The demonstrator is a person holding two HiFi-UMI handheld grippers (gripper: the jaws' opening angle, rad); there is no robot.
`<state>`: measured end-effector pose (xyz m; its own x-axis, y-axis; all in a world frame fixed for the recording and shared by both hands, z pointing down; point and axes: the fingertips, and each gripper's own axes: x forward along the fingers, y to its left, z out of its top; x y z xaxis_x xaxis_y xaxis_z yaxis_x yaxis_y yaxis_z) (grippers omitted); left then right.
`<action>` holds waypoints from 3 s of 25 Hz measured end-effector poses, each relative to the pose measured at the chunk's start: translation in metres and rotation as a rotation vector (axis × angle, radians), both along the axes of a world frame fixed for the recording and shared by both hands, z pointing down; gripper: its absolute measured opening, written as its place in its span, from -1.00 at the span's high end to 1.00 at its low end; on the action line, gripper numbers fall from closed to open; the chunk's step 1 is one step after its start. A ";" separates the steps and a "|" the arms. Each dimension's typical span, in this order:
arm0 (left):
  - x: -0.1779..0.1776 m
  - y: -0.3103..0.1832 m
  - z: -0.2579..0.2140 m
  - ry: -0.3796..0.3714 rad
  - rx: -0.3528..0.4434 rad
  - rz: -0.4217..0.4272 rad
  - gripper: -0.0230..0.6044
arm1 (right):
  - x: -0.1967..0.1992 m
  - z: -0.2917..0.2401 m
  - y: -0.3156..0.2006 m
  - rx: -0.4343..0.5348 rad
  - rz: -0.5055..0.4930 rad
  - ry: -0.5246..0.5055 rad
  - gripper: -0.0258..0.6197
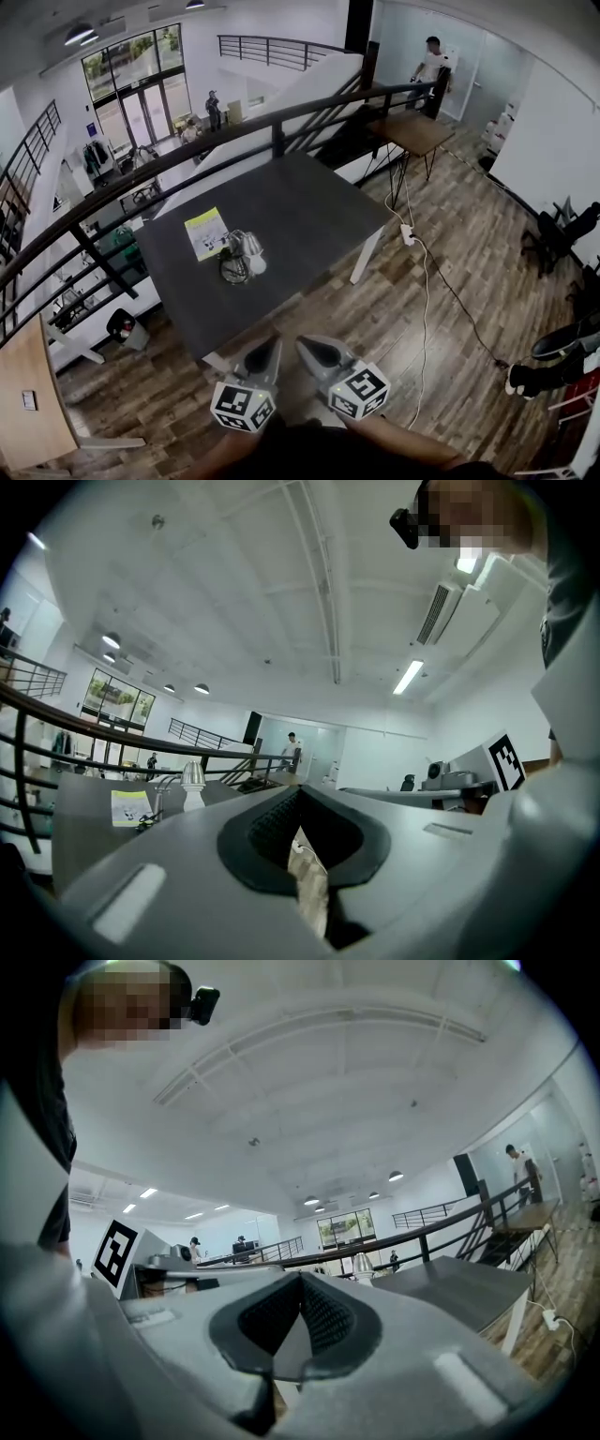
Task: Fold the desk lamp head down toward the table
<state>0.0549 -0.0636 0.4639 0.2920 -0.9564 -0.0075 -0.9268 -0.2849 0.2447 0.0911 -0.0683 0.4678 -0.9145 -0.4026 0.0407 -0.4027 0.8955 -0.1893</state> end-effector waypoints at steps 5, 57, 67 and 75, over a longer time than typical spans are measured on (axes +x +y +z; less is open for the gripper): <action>-0.017 -0.037 -0.001 -0.003 0.010 0.043 0.93 | -0.015 0.004 -0.034 -0.012 0.046 0.010 0.91; -0.205 -0.234 0.021 -0.013 -0.078 0.122 0.93 | -0.203 0.064 -0.236 -0.154 0.076 0.255 0.23; -0.207 -0.236 0.028 -0.011 -0.099 0.105 0.93 | -0.203 0.067 -0.237 -0.104 0.074 0.306 0.27; -0.214 -0.223 0.030 -0.018 -0.096 0.107 0.93 | -0.191 0.104 -0.224 -0.143 0.070 0.421 0.29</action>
<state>-0.1593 -0.2864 0.4941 0.3915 -0.9159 0.0884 -0.8969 -0.3583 0.2593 -0.1001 -0.2924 0.5718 -0.7772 -0.4266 0.4626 -0.5300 0.8401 -0.1157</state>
